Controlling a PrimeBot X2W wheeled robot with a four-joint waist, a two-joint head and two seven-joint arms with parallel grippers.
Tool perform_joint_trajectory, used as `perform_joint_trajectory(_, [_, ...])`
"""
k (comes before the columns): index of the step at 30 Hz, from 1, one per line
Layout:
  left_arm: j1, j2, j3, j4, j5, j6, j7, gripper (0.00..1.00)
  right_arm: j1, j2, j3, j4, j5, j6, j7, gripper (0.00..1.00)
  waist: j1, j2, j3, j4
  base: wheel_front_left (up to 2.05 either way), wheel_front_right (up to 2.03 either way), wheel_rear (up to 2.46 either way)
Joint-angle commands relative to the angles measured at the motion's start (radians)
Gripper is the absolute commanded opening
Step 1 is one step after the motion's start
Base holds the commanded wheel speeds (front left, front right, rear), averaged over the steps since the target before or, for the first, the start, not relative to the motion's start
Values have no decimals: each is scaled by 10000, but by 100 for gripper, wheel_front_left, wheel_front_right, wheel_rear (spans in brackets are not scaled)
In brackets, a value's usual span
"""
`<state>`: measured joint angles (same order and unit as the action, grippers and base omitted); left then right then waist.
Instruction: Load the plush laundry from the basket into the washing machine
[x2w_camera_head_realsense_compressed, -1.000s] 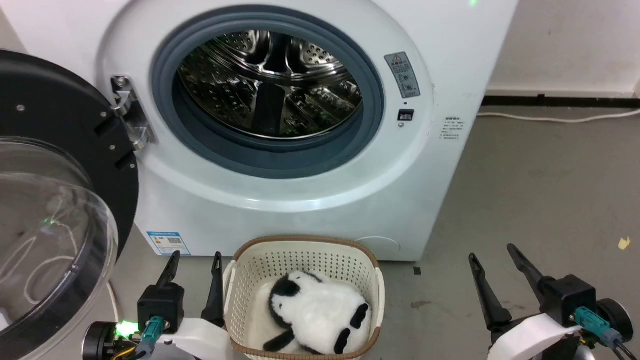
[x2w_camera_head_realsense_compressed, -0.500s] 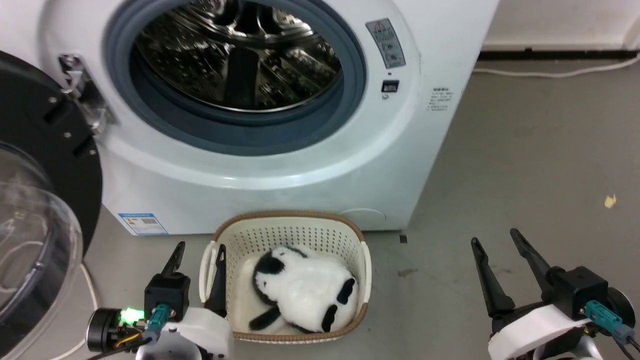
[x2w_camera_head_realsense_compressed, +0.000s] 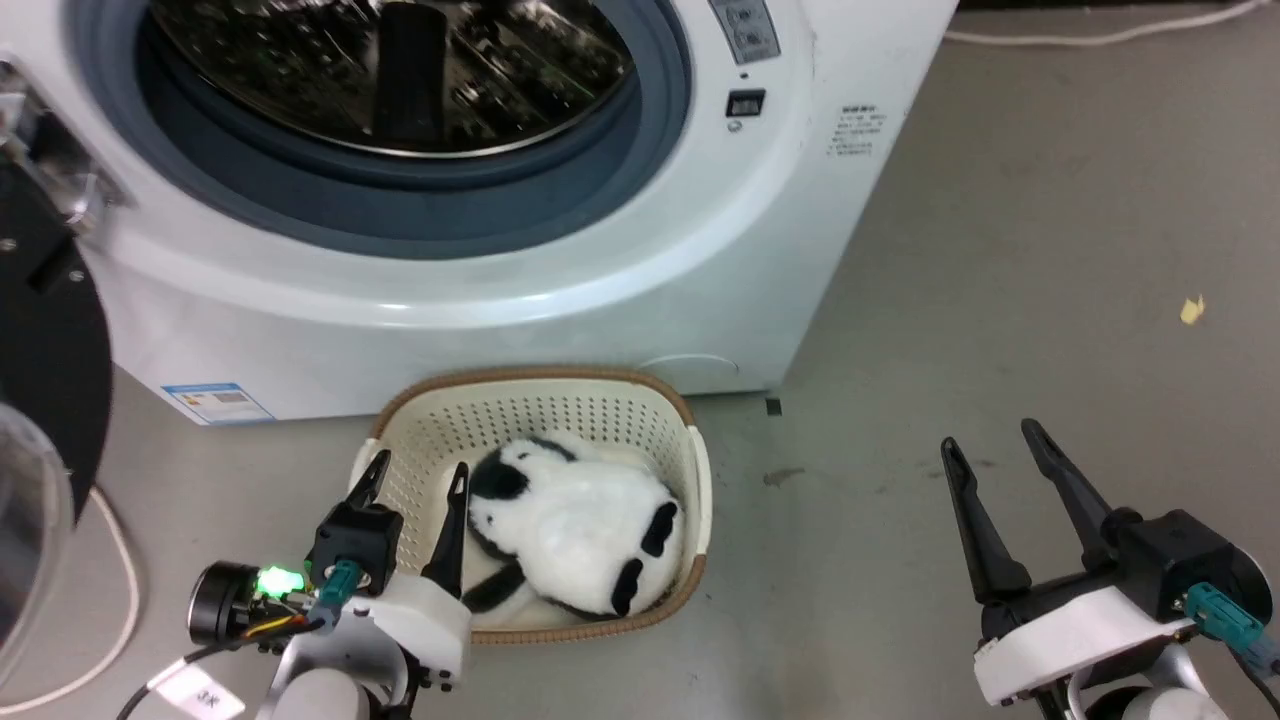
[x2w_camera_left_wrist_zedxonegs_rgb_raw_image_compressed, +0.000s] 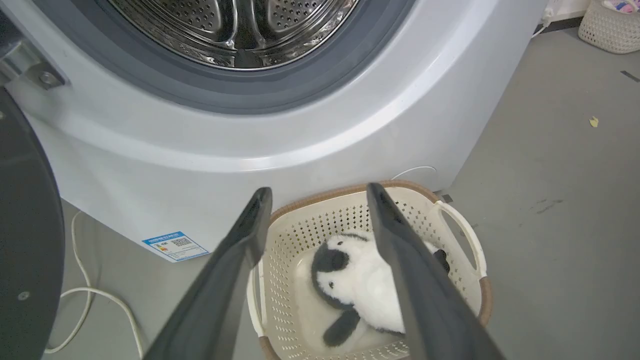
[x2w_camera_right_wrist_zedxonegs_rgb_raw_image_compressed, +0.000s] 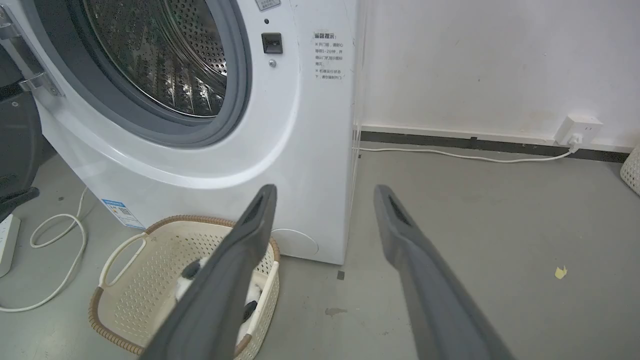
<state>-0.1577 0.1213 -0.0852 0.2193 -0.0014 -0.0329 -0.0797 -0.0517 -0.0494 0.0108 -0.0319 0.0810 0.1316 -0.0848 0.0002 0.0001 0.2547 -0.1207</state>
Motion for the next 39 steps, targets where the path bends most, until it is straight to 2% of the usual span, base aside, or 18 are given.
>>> perform_joint_trajectory(1, [-267, 124, -62, 214, -4, -54, -19, 100, -185, -3, 25, -96, 93, -3, -122, 100, -2, -1, 204, -130, 0, 0, 0])
perform_joint_trajectory(18, [-1865, 643, -928, 2851, -311, -299, 249, 100, -536, -4, 103, -444, 551, -5, -477, 100, -2, -1, 1677, -821, 0, 0, 0])
perform_joint_trajectory(25, [-2549, 958, -1979, 3799, -1065, -377, 999, 100, -716, -5, 247, -555, 801, -5, -623, 100, -2, -1, 2365, -1149, 0, 0, 0])
perform_joint_trajectory(27, [-2974, 1323, -2592, 4054, -1533, -421, 1172, 100, -770, -5, 311, -626, 962, -6, -707, 100, -2, -1, 2721, -1344, 0, 0, 0])
perform_joint_trajectory(33, [-3804, 1773, -3098, 4724, -2025, -487, 1533, 100, -848, -5, 298, -756, 1261, -6, -832, 100, -2, -1, 3264, -1578, 0, 0, 0])
perform_joint_trajectory(39, [-4779, 1806, -3522, 5461, -2251, -552, 1979, 100, -923, -6, 254, -894, 1490, -6, -957, 100, -2, -1, 3787, -1761, 0, 0, 0])
